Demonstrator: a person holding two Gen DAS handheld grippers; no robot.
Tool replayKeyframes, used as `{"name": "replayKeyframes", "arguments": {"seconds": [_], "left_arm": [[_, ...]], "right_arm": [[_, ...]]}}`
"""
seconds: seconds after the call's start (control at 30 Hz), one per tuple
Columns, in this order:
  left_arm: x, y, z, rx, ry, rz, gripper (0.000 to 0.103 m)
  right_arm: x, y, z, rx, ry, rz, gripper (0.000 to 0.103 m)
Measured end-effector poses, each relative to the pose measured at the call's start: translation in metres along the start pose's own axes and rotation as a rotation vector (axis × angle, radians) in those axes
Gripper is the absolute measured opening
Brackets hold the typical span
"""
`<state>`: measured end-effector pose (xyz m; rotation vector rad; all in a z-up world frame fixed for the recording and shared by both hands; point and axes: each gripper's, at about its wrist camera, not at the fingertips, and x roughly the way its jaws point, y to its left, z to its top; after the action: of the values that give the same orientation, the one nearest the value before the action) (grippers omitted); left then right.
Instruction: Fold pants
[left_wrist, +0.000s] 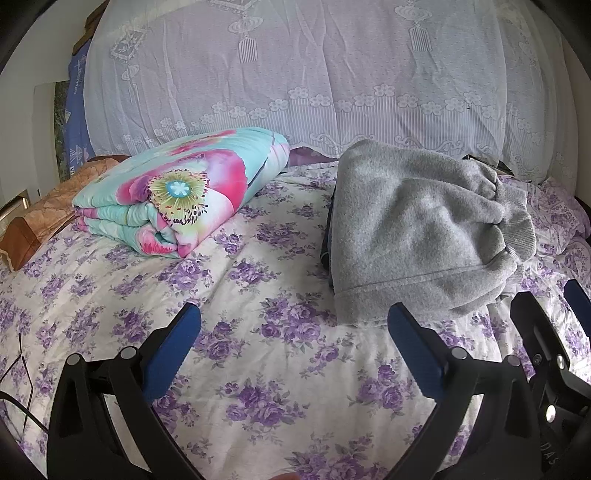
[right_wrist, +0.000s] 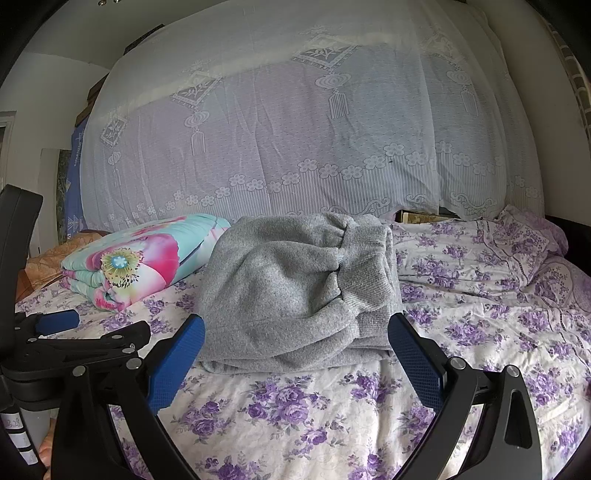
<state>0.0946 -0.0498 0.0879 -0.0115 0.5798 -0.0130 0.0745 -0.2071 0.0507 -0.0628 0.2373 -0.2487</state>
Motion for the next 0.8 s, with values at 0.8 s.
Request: {"name": "replayKeyframes", "arguments": {"seconds": [0.8], "left_arm": [[-0.0034, -0.002, -0.0018, 0.03, -0.026, 0.004, 0.099]], "right_arm": [[0.001, 0.0018, -0.0016, 0.017, 0.003, -0.019, 0.1]]}}
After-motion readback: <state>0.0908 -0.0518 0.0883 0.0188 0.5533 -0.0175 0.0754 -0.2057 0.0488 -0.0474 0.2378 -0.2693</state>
